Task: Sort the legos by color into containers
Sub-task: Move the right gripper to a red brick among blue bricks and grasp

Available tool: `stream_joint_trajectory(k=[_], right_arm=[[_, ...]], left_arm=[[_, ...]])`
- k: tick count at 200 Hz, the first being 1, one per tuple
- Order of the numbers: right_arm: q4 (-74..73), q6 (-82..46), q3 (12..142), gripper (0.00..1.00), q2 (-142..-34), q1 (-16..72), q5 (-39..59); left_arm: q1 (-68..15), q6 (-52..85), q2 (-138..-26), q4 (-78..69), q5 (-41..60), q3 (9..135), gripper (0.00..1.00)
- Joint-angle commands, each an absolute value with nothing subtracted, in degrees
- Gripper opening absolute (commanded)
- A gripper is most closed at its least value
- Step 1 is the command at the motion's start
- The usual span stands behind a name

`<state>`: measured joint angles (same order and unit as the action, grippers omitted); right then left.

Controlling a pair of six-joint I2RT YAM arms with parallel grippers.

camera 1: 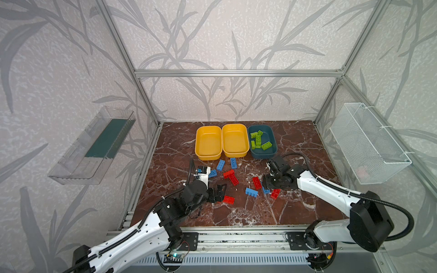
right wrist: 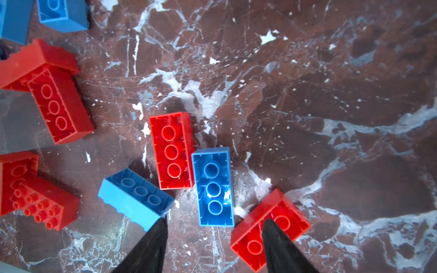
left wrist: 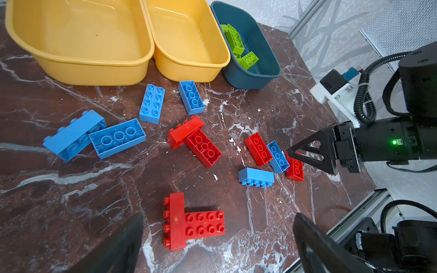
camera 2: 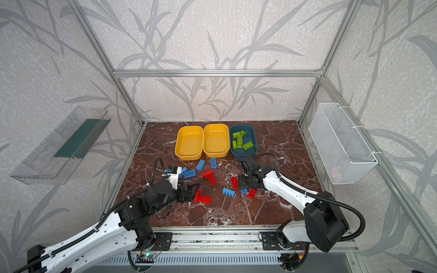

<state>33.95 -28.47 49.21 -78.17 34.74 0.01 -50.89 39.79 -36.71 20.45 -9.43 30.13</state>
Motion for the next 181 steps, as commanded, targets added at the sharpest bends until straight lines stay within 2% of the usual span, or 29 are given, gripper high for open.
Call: stream_joint_trajectory(k=[1,98,181], right_arm=[[32.9,-28.0,52.4,0.63,-79.2,35.8,-0.9],[30.1,-24.1,61.1,0.57,-95.9,38.0,1.5],[31.8,-23.6,61.4,0.49,-101.4,39.7,3.1]], left_arm=[[-51.1,42.1,-35.2,23.3,-11.8,29.4,0.98],[-51.1,42.3,-37.3,22.8,-13.8,29.1,0.98],[-51.1,41.7,-39.5,19.9,-14.8,28.1,0.98]])
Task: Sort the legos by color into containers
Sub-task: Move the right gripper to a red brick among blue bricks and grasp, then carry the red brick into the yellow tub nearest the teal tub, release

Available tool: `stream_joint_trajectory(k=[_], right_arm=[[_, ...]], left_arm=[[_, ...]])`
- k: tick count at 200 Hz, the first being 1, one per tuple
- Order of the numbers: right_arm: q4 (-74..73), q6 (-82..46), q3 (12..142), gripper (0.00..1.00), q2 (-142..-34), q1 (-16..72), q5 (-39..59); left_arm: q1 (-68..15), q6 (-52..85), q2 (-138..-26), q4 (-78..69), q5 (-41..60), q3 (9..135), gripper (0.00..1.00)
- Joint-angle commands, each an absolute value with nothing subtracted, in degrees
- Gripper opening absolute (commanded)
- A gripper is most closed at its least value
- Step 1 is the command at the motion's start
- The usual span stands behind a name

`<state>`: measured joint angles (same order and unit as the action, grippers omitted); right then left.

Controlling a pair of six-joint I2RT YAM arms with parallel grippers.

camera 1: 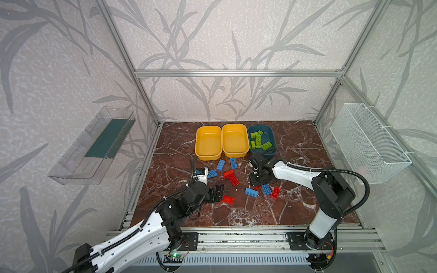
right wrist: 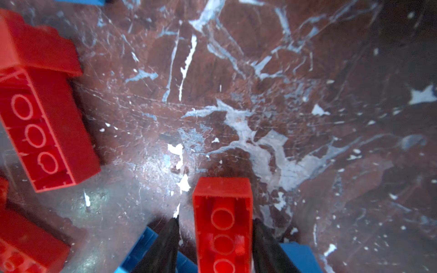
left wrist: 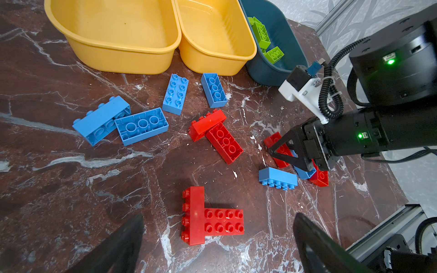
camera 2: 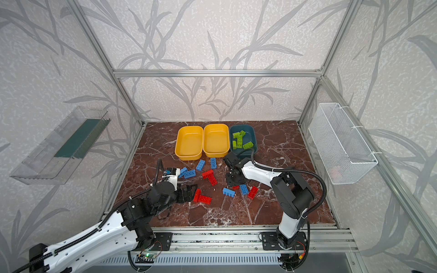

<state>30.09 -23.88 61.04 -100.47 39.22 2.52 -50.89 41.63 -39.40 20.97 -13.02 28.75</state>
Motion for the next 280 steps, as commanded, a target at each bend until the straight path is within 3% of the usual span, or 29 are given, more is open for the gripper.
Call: stream_joint_trajectory(k=[1,62,102,151,224,243,263,280], right_arm=[[31.8,-23.6,61.3,0.49,-101.4,39.7,3.1],[35.1,-23.6,65.0,0.30,-104.1,40.1,3.0],[40.6,-21.2,75.2,0.28,-103.4,39.9,0.4],[43.7,-15.1,97.6,0.28,-112.8,37.3,-3.8],[63.9,-9.9,144.9,0.29,-143.3,32.3,-2.0],[68.1,-9.9,156.2,0.34,-150.1,31.8,-0.9],[69.3,-10.7,160.5,0.60,-152.3,31.7,0.6],[68.0,-11.5,157.4,0.67,-149.7,31.9,1.4]], left_arm=[[-51.1,41.7,-39.4,19.9,-14.8,28.0,0.98],[-51.1,41.8,-38.1,19.3,-17.3,26.7,0.99],[-50.6,39.3,-39.1,19.3,-18.6,27.7,0.99],[-47.1,37.5,-48.7,17.6,-15.5,31.9,0.99],[-41.3,34.0,-56.9,16.7,-11.3,36.2,0.99],[-39.8,32.9,-57.8,17.7,-10.0,37.6,0.99],[-38.7,32.0,-59.1,18.3,-9.1,38.8,0.99],[-37.6,32.2,-60.5,18.2,-7.6,39.5,0.99]])
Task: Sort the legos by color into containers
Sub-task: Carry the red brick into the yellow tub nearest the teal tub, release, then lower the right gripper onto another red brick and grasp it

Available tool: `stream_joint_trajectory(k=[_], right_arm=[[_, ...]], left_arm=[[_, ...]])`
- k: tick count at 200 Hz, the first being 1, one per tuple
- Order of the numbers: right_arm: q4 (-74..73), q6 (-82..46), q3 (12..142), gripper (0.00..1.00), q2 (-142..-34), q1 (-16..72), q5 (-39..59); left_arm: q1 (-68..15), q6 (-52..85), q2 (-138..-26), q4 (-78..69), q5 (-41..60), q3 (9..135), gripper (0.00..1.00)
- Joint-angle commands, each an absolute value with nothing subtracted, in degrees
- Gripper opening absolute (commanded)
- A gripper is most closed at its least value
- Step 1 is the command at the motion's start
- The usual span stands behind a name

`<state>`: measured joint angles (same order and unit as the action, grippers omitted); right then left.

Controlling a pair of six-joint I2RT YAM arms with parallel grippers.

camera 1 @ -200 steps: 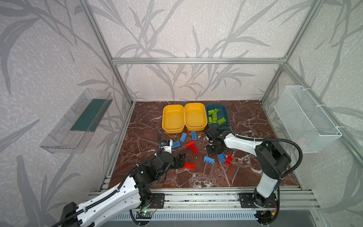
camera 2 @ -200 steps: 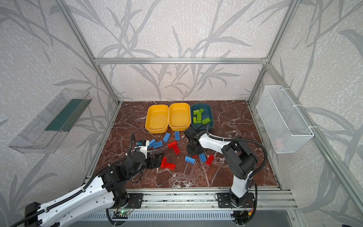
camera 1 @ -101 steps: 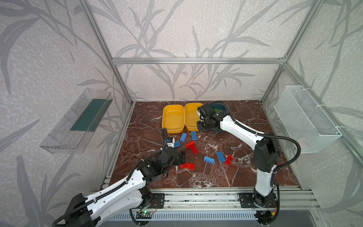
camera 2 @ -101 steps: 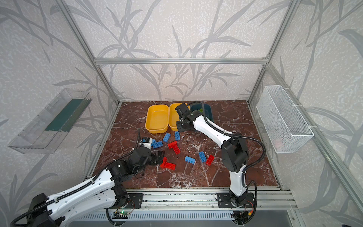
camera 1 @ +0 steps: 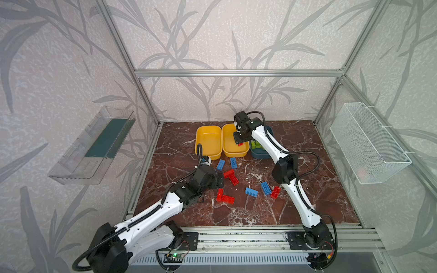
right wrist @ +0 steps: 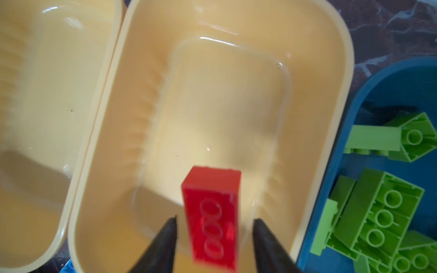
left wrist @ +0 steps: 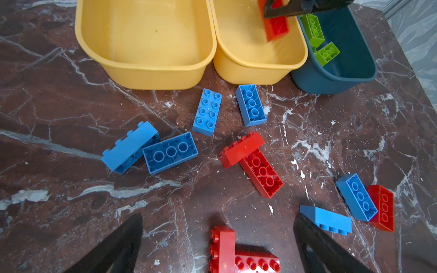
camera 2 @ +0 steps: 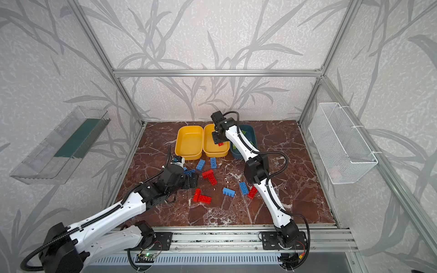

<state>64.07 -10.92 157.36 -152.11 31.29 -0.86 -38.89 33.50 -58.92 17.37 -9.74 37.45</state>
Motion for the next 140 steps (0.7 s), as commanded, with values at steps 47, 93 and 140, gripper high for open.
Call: stream_joint_trajectory(k=[47,93,140], right_arm=[[59.5,-11.2,131.5,0.68,-131.3,35.4,-0.4],[48.5,-15.4,102.9,0.68,-115.1,40.5,2.4],[41.7,-19.8,87.1,0.66,-110.6,47.3,2.3]], left_arm=[[-37.0,33.3,-61.1,20.0,-4.4,40.1,0.99],[-36.9,36.5,-55.0,21.4,-3.5,37.3,0.99],[-37.0,40.8,-44.6,23.4,0.1,32.1,0.99]])
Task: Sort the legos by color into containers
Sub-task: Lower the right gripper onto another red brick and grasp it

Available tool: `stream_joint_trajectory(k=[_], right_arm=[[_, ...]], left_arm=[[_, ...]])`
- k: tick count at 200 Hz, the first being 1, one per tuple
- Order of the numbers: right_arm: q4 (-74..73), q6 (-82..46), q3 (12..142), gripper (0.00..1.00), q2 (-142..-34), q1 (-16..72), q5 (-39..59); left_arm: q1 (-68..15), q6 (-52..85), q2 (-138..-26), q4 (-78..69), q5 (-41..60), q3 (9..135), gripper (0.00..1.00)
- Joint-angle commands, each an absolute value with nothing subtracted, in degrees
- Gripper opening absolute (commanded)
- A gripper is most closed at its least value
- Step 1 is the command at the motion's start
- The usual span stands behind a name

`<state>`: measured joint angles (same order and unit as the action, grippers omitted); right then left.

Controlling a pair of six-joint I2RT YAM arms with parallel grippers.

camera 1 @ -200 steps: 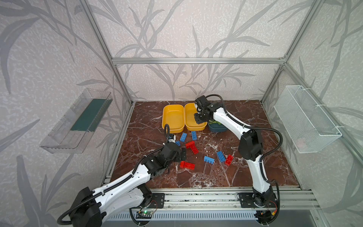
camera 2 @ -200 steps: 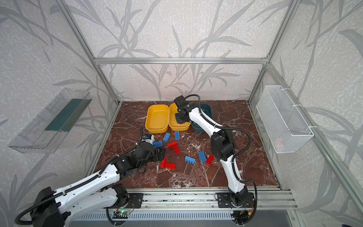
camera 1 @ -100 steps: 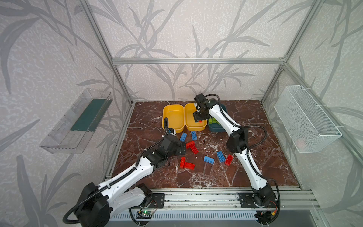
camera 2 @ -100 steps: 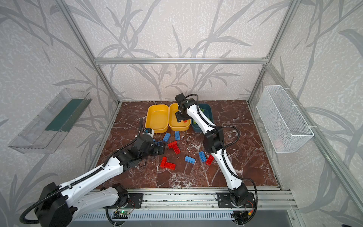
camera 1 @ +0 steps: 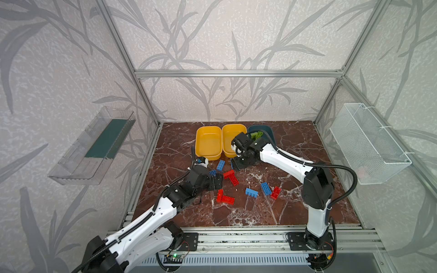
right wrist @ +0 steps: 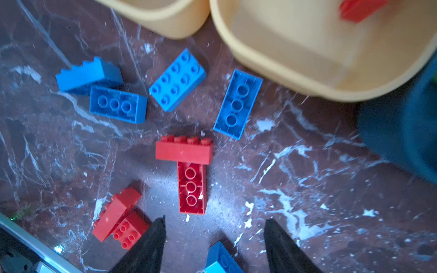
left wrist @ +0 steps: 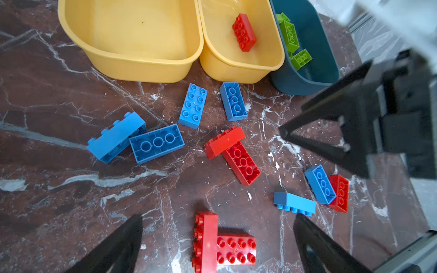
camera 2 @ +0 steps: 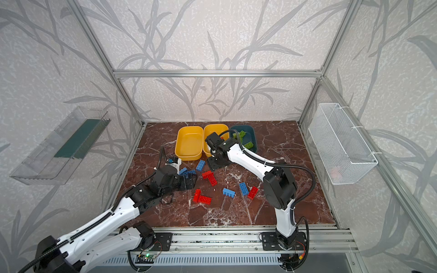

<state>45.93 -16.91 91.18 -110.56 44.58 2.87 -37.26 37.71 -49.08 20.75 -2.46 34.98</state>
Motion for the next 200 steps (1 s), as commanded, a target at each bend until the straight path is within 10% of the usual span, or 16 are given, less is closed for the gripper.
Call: stream_joint_trajectory(k=[1,137,200], right_arm=[[41.6,-19.8,87.0,0.66,-110.6,47.4,2.2],[37.9,-21.5,85.4,0.61,-118.1,49.8,1.7],[40.4,-20.6,85.0,0.27,-116.3,49.9,1.1]], left_arm=[[-37.0,40.9,-44.3,23.5,0.1,32.0,0.99],[-37.1,44.0,-28.9,28.0,-2.4,25.9,0.99],[-37.1,41.9,-33.4,25.2,-3.3,27.2,0.99]])
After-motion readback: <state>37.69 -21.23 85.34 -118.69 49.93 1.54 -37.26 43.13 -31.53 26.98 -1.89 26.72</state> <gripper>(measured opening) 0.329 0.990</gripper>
